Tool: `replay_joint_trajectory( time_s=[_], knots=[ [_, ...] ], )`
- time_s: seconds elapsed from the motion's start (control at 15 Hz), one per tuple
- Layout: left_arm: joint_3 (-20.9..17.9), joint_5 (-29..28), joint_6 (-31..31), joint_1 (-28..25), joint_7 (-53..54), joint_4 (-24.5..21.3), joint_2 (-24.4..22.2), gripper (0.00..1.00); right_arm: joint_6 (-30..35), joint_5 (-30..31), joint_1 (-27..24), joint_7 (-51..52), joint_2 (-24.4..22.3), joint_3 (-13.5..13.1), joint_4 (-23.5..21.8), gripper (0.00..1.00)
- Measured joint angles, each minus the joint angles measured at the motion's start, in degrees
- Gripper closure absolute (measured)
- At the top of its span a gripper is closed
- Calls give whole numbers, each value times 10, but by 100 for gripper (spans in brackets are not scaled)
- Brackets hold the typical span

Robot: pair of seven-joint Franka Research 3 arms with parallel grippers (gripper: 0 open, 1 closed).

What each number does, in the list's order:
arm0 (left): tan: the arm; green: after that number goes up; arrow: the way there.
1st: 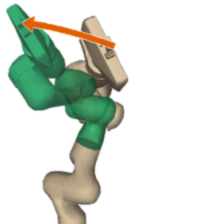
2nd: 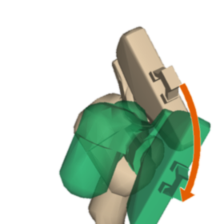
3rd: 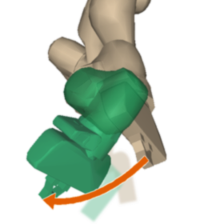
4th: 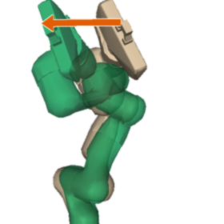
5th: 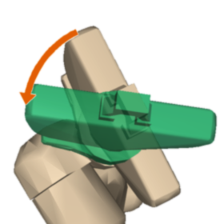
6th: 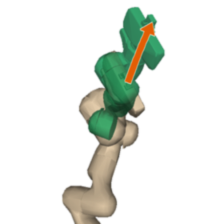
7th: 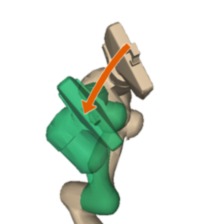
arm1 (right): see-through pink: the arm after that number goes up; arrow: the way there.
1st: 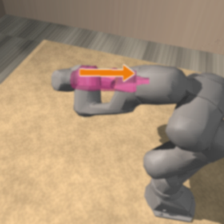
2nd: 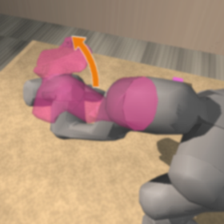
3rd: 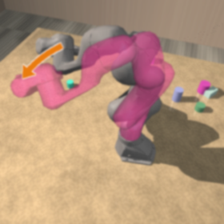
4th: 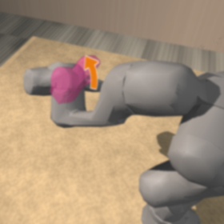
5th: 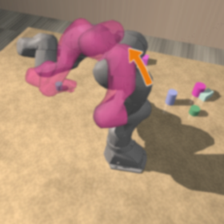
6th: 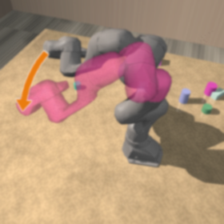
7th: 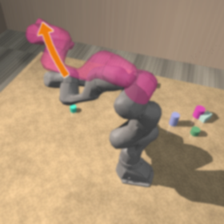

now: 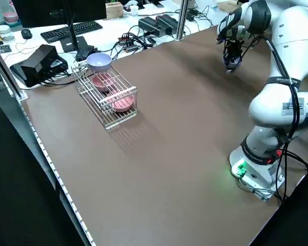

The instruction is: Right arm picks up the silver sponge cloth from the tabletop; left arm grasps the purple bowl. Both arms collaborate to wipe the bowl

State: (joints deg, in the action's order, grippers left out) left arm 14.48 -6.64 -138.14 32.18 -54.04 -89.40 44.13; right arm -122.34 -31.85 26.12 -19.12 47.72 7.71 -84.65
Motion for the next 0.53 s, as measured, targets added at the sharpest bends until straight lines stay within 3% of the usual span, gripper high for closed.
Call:
replay_joint_trajectory(
  time_s=[0.2,0.53],
  knots=[
    [1,0,0,0,0,0,0,95,17,-5,0,-5,2,-3,4,93],
    [3,0,0,6,0,1,0,95,114,-5,-12,-6,5,-11,19,93]
  ],
)
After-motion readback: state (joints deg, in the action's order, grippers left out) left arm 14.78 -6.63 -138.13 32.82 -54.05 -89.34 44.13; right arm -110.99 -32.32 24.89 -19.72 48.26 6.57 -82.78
